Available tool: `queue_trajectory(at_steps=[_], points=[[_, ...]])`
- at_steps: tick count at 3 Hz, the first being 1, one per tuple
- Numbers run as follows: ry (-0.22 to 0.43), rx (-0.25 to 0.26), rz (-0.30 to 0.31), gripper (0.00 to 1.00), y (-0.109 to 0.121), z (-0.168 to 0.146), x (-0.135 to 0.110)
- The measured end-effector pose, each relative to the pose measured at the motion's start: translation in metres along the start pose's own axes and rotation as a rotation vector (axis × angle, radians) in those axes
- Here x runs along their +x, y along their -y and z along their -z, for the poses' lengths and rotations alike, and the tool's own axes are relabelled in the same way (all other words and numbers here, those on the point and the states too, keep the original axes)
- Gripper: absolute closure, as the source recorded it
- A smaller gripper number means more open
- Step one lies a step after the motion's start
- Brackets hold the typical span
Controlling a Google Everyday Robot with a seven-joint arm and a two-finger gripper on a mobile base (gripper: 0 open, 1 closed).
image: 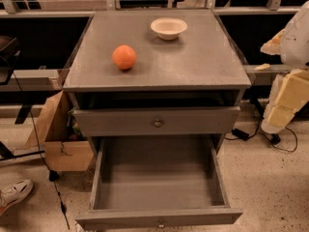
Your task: Place orange into middle drawer
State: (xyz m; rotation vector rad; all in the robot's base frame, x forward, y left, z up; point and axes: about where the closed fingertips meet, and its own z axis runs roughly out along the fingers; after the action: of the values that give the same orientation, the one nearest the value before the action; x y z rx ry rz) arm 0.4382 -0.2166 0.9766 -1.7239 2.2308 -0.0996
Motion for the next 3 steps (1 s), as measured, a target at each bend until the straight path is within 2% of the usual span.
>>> queue_trajectory(at_steps=[1,2,3], points=[[0.0,0.0,0.0,0.0,0.0,0.0,0.0],[0.043,0.015,-0.007,0.0,0.002,0.002,-0.002],[0.163,0.034,-0.04,0.0,0.016,-0.014,-0.023]])
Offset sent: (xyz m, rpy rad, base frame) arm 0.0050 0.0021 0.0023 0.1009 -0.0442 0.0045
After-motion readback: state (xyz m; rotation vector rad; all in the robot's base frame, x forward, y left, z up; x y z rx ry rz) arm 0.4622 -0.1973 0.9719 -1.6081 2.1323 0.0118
